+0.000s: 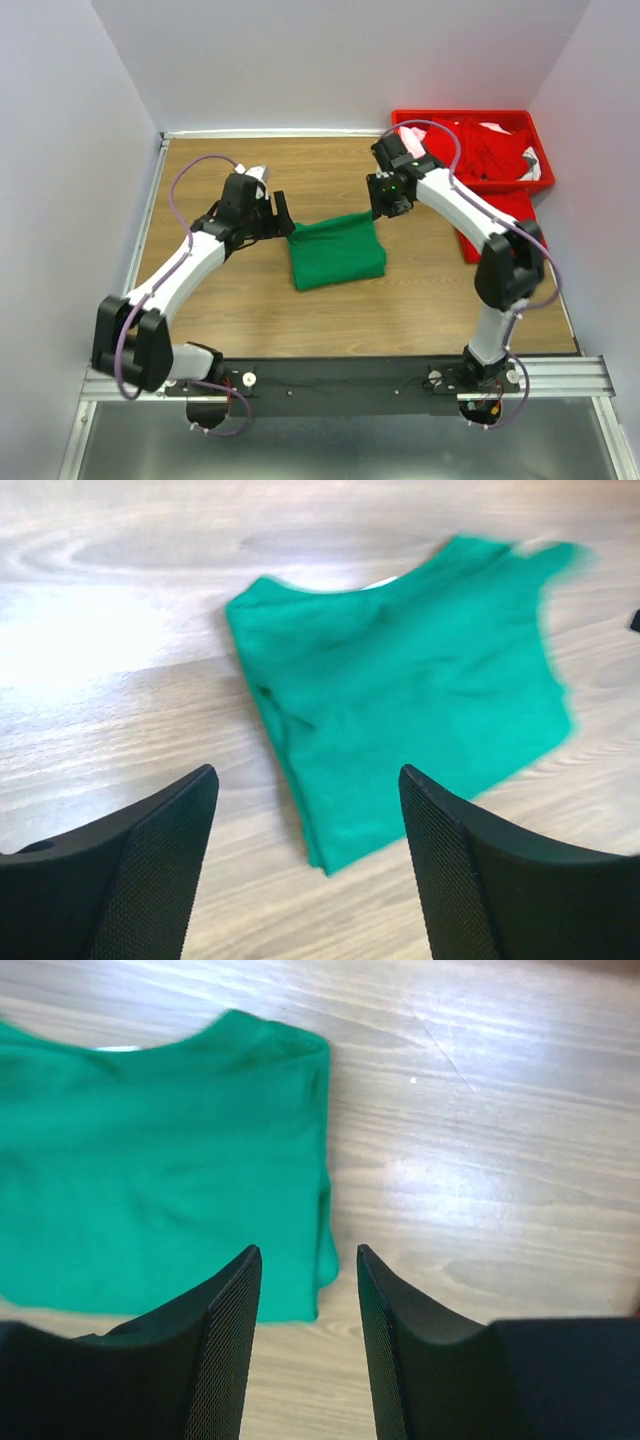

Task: Fold and stack the t-shirts
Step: Fold the tshirt

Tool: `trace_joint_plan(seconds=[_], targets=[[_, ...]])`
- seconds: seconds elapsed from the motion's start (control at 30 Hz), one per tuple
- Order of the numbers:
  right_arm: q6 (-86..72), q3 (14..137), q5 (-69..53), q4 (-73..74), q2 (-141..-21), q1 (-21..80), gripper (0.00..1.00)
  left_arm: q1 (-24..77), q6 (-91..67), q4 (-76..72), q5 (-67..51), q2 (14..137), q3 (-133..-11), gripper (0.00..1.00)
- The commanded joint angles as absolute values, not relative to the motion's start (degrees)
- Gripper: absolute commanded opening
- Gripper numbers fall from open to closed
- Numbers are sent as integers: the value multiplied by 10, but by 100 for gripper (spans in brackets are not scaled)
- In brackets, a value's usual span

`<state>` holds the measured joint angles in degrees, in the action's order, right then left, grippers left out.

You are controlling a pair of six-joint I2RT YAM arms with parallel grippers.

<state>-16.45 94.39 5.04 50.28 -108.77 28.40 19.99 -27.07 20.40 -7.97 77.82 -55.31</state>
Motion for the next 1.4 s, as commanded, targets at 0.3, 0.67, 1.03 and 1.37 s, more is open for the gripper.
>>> trace_joint_plan(seconds=[0.3, 0.67, 1.03, 1.37], targets=[[-182, 733, -200, 231, -959, 266, 41, 250, -332, 43, -169, 733, -447, 53], [-337, 725, -437, -90, -1163, 180, 40, 171, -397, -131, -243, 1011, -542, 45], [-401, 683, -392, -214, -1181, 143, 40, 110, -403, -148, -309, 1079, -579, 49], [-489, 524, -567, -312, -1035, 144, 46, 155, -396, -123, -308, 856, -439, 54]])
